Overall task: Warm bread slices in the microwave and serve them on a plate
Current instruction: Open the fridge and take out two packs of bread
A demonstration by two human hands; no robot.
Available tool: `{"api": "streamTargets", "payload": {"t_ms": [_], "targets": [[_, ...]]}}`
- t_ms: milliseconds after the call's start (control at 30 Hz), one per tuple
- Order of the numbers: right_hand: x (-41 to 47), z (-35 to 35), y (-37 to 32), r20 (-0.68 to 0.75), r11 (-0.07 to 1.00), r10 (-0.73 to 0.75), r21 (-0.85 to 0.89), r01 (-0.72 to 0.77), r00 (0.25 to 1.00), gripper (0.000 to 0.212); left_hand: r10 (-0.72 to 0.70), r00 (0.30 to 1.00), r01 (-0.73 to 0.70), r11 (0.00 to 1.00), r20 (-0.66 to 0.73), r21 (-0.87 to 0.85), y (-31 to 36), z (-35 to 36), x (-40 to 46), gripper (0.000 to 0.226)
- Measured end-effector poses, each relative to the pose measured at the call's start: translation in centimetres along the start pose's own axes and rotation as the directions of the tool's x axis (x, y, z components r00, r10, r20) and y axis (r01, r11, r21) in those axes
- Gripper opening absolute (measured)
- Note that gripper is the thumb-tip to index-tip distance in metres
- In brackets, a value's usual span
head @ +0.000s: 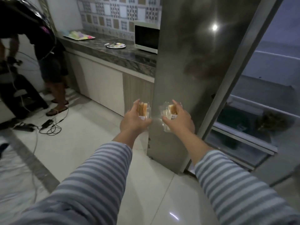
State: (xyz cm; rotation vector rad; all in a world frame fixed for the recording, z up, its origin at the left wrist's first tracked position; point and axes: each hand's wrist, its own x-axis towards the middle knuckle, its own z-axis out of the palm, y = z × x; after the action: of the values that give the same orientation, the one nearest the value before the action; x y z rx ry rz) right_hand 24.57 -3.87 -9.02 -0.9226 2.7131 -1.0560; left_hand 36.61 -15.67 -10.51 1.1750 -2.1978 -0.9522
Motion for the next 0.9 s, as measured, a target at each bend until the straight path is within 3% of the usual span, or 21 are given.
{"api": "streamTargets", "payload": {"t_ms": [467,700,900], "targets": [[11.3,17.3,-17.8,0.038,0.987,-0.099,0.134,0.093,0.994,0.075,-0.049,0.995,0.051,0.998,-0.085,0.021,-11.7,-13.4,18.0,0.089],[20.2,22.1,-20.7,0.068,0.990,-0.103,0.102,0.095,0.992,0.073,-0.040,0.995,0.040,0.999,-0.095,0.005,-13.5,-14.0,28.5,0.091],[33.1,24.7,-23.0,0.011,0.988,-0.129,0.086,0.127,0.992,0.073,-0.003,0.991,0.001,1.000,-0.131,-0.019,-12.5,-12.9,41.6,0.090]]}}
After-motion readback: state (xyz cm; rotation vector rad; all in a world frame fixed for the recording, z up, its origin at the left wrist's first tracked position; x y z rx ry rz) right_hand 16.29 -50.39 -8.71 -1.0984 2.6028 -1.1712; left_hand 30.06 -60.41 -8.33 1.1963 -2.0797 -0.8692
